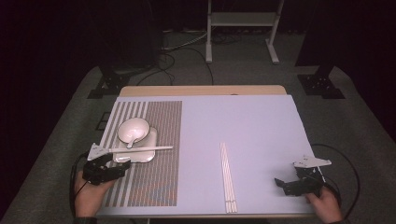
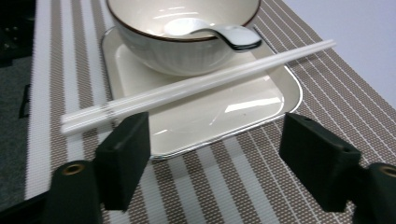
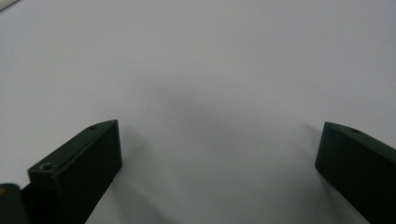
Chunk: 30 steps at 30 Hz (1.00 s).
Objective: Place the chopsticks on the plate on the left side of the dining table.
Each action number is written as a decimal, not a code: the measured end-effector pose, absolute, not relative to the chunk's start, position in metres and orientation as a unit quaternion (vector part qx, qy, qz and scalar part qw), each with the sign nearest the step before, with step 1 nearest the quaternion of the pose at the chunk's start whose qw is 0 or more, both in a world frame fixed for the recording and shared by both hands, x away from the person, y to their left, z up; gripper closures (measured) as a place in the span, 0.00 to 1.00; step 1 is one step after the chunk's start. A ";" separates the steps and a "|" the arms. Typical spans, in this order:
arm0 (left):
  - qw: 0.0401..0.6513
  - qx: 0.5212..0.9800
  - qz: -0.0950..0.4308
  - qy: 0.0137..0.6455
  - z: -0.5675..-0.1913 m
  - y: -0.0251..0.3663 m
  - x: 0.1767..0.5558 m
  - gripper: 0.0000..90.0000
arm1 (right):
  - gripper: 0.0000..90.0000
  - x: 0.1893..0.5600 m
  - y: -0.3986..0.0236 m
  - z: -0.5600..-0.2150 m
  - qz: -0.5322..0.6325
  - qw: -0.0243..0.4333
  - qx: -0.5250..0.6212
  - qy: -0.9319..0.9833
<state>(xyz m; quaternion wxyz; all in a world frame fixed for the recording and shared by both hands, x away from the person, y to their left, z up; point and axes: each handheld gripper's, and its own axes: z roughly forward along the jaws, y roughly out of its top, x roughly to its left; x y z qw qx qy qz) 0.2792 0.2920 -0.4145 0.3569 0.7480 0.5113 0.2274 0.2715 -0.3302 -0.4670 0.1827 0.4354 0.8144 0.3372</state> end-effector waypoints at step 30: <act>0.379 0.793 0.191 0.438 -0.411 0.234 0.276 0.00 | 0.00 0.271 -0.330 -0.467 0.338 0.183 0.436 0.814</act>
